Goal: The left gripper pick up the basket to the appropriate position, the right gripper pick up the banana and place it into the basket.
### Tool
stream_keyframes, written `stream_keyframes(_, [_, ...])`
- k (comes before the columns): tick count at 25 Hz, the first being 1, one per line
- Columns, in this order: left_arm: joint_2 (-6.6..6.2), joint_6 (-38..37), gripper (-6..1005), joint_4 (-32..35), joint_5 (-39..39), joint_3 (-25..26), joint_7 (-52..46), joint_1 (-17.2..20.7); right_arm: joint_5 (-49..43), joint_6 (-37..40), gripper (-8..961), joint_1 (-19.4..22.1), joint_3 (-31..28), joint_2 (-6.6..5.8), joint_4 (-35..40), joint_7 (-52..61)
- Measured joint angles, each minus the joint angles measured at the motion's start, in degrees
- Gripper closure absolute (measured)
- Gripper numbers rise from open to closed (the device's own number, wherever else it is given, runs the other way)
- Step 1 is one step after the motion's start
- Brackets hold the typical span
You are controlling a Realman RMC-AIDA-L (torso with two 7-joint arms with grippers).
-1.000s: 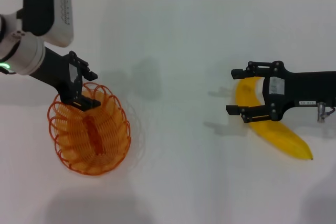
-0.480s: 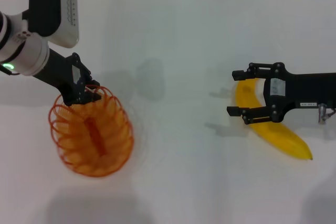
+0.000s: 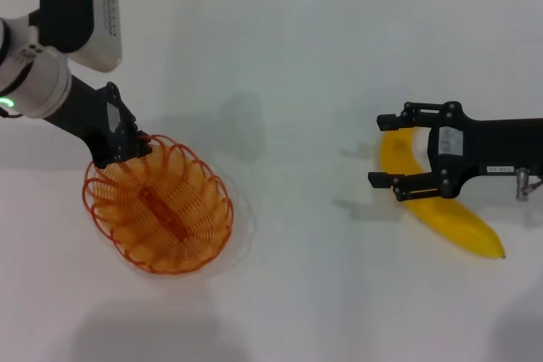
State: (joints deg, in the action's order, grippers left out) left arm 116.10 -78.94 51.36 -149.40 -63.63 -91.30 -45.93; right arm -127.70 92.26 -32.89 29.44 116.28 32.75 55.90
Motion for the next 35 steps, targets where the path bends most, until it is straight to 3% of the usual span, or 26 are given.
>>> stream_keyframes(9, [0.1,-7.56,908,9.41,0.79,0.7,-6.46,3.87,0.09,0.04,119,1.29,-0.48,-0.1,0.12,0.05])
stream_keyframes(10, [0.15,-9.93,911,13.9,2.08,0.72,-9.99,6.28,0.12,0.04,119,1.4,-0.51,-0.11,0.13,0.06])
stream_keyframes(14, [0.23,-11.75,921,19.31,4.91,0.68,-16.31,9.76,0.27,0.04,120,1.58,-0.52,-0.13,0.13,0.08])
stream_keyframes(18, [0.25,-10.68,934,20.95,7.7,1.46,-24.86,11.29,0.34,0.03,119,1.61,-0.53,-0.06,0.12,0.08])
stream_keyframes(27, [0.33,-7.52,934,14.69,10.88,1.91,-37.19,9.67,0.44,0.02,119,1.16,-0.53,0.01,0.12,0.08])
stream_keyframes(35, [0.13,-0.63,933,-0.18,11.48,3.06,-39.81,3.28,0.5,0.02,120,0.51,-0.53,0.0,0.1,0.08])
